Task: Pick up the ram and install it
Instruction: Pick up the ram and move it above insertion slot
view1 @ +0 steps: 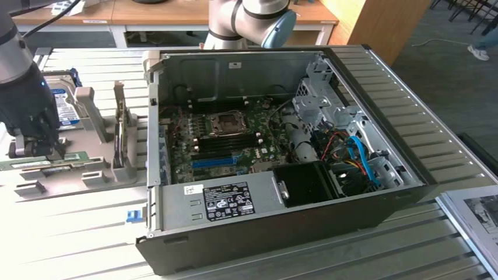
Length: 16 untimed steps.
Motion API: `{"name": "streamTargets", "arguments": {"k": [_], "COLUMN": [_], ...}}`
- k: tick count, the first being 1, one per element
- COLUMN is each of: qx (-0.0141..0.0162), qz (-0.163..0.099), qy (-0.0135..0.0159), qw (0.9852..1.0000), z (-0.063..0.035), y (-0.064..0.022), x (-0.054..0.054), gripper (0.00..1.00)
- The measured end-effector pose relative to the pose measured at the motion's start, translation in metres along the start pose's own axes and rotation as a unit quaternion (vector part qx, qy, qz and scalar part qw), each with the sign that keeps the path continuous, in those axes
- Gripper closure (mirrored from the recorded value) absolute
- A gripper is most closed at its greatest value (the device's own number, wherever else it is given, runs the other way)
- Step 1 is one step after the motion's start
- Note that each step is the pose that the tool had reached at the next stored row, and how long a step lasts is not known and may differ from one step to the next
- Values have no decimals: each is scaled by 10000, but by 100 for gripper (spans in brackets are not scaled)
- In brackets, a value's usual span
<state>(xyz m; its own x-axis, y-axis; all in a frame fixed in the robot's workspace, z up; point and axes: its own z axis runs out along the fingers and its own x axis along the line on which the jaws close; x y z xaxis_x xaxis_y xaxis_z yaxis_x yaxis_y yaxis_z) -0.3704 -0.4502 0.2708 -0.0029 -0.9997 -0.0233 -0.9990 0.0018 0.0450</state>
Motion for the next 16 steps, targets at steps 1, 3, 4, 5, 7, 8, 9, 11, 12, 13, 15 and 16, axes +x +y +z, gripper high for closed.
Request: {"name": "streamTargets", "arguments": {"k": [1,3,4,5,7,8,9,11,12,13,15,16], "qx": [0,0,-1,-1,0,0,0,0,0,0,0,0], "qz": [0,0,0,0,0,0,0,0,0,0,0,0], "qy": [0,0,0,0,0,0,0,0,0,0,0,0], "qw": [10000,10000,10000,10000,10000,10000,10000,10000,10000,10000,10000,10000], "z": [-21,-62,-83,-104,-147,-168,-191,-235,-255,-274,-314,-333], "y": [1,2,3,4,6,6,7,9,10,10,12,13], "x": [0,-2,-2,-3,-4,-4,-5,-6,-6,-6,-7,-8], "gripper": [88,88,88,88,88,88,88,88,88,88,88,88]}}
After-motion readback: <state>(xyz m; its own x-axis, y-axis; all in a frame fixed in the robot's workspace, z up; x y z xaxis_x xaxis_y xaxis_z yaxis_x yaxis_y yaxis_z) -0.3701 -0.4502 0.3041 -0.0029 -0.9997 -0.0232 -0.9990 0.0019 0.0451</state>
